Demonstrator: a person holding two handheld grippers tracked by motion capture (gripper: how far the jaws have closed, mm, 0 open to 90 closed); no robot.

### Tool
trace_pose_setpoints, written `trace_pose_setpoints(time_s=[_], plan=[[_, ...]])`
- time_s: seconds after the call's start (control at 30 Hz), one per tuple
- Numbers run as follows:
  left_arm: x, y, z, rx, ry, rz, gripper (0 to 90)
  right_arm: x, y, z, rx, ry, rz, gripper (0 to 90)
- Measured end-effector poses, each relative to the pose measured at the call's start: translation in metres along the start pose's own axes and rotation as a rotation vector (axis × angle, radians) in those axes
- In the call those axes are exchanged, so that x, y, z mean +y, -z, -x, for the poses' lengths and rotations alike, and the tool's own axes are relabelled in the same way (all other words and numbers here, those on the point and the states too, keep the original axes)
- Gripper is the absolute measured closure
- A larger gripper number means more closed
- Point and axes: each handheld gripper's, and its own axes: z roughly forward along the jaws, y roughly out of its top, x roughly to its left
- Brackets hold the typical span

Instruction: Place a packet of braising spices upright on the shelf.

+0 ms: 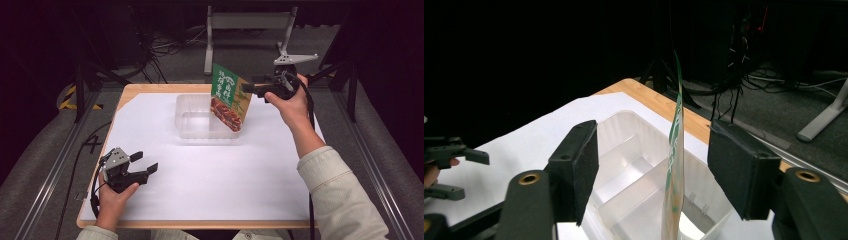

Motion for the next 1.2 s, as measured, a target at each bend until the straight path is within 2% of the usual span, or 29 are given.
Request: trace_pose_setpoints(time_s=[0.23, 0.3, 0.5, 0.83, 1.2], plan=[[0.002, -0.002, 0.001, -0.004, -0.002, 0.006, 26.4, -0.01, 0.029, -0.008, 0.019, 0.024, 0.039, 34.1], [0.002, -0.002, 0.001, -0.005, -0.001, 0.007, 26.4, -0.011, 0.032, -0.009, 0.022, 0.027, 0.041, 33.8], [0.003, -0.003, 0.001, -0.006, 0.003, 0.008, 26.3, -0.022, 0.058, -0.017, 0.041, 0.063, 0.057, 30.9], [0.003, -0.002, 0.001, -0.002, 0.001, 0.012, 26.2, -0.036, 0.077, -0.024, 0.038, 0.108, 0.051, 25.7], [0.003, -0.001, 0.002, 0.0, 0.006, 0.013, 26.1, -0.068, 0.086, -0.035, 0.033, 0.153, 0.047, 22.6]])
